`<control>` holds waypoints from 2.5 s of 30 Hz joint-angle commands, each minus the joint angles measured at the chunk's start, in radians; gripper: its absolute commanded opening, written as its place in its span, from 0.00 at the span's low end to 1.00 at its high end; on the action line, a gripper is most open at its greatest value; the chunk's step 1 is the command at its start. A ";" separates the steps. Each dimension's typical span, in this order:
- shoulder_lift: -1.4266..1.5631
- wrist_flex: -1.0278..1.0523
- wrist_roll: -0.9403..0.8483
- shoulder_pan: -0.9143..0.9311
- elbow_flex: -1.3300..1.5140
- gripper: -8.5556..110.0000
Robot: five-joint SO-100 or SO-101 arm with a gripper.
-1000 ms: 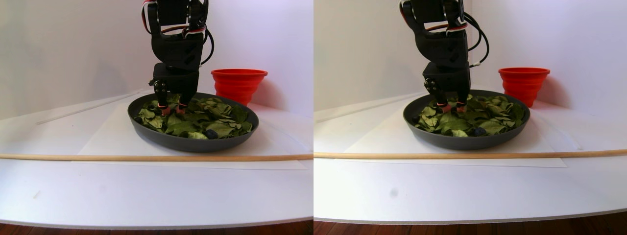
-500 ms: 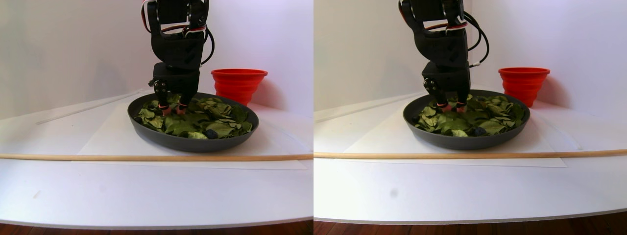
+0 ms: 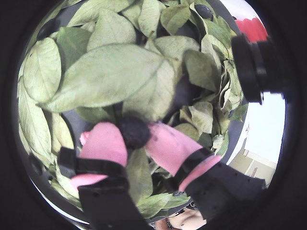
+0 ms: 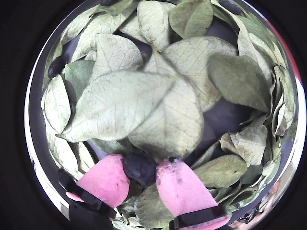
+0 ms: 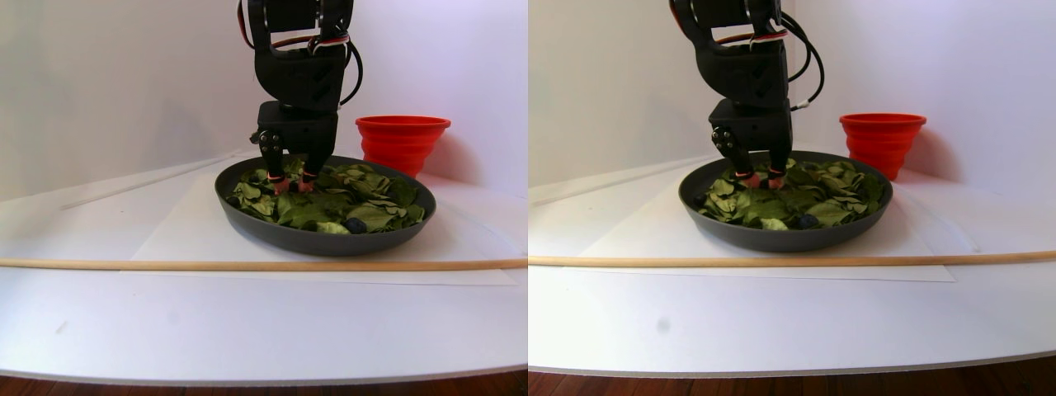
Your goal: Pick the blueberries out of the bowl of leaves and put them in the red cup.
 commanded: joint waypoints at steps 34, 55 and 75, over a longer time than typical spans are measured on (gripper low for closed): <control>0.339 0.176 -0.023 0.074 0.040 0.15; 0.411 0.198 -0.038 0.163 0.043 0.15; 0.436 0.198 -0.037 0.235 -0.014 0.15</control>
